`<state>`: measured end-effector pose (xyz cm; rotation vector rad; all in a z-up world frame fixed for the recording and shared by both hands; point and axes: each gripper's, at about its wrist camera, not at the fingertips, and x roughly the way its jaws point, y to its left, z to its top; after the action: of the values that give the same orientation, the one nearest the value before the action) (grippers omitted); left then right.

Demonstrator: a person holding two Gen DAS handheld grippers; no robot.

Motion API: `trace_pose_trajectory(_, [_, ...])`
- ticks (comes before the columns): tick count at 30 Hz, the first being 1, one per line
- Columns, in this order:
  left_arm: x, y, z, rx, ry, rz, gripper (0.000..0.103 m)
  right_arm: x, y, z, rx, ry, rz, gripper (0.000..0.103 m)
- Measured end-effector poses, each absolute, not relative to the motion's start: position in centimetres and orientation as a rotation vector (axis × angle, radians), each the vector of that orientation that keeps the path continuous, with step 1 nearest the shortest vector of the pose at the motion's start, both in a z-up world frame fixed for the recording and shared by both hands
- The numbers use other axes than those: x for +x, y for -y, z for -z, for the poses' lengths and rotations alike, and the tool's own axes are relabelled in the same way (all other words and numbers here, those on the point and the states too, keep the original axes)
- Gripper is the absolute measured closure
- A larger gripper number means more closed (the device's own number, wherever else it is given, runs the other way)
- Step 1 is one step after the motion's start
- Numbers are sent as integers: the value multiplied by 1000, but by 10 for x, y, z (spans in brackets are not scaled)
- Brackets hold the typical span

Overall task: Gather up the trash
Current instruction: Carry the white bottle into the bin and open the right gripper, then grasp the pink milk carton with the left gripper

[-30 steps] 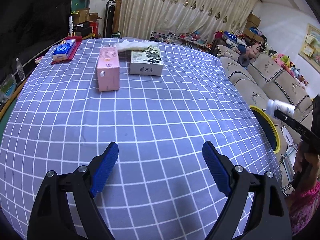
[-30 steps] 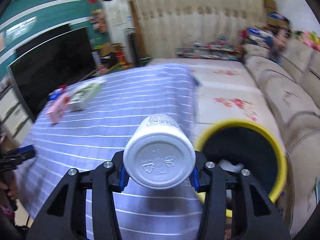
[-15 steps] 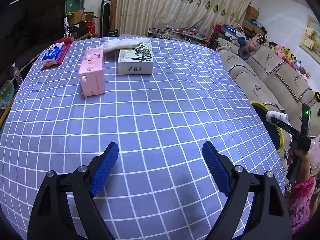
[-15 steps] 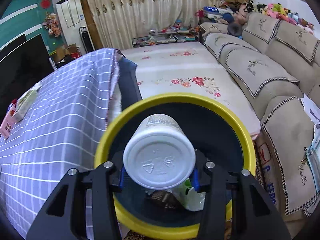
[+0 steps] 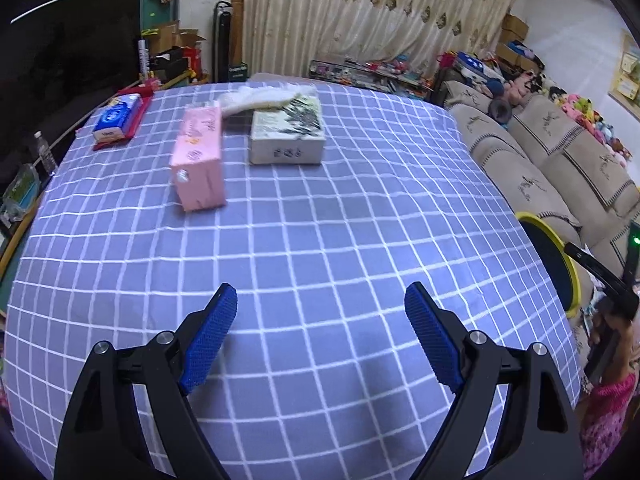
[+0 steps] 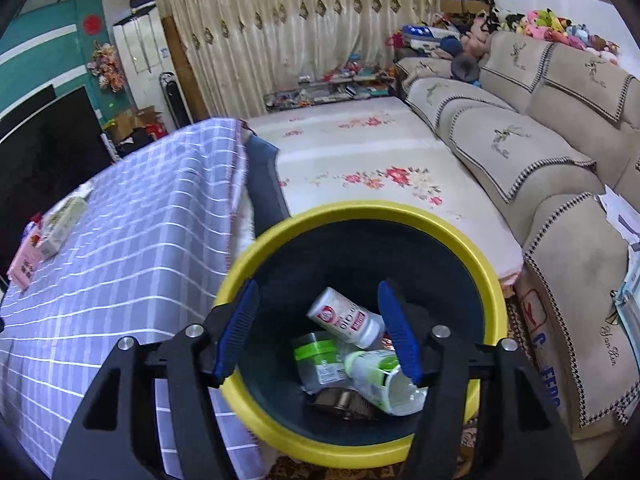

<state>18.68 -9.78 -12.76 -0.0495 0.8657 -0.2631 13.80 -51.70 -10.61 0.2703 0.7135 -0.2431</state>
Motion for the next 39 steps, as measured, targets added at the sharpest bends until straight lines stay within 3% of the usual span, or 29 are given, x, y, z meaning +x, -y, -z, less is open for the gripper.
trace_pose_trajectory(28, [299, 49, 134, -71, -845, -1, 18, 144, 485, 95, 269, -685, 156, 41])
trace_pose_trajectory(39, [325, 43, 154, -88, -887, -34, 51, 147, 481, 98, 274, -694, 143, 41])
